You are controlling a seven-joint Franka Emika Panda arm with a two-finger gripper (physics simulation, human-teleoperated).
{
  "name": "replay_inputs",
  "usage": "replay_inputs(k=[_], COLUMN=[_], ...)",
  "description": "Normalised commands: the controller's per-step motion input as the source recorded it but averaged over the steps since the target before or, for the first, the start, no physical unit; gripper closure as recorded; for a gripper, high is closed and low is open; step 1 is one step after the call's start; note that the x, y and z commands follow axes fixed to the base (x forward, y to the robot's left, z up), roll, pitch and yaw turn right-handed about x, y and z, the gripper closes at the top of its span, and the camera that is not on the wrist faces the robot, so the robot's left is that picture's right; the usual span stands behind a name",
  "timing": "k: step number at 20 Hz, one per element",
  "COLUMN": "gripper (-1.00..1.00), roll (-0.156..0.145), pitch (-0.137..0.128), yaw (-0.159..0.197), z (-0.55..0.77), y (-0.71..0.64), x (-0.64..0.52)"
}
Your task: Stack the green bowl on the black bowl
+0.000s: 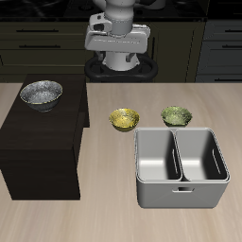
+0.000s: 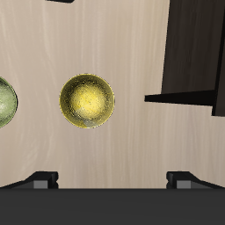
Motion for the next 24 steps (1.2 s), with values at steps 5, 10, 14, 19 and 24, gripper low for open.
replay_inputs(k=[5,10,14,19,24], gripper=[-1.00,-1.00,-1.00,-1.00,-1.00], roll=[0.020,0.084,0.089,0.022,-0.025], pitch=[-0.023,-0.043,-0.035,-0.033,-0.035], yaw=[0.002,0.024,-0.007,-0.031,-0.030], z=[-0.19,-0.15,-0.03,0.00,-0.09], y=[0.45,0.60,0.42,0.29,0.29], x=[0.03,-0.01,0.01,0.11,0.10])
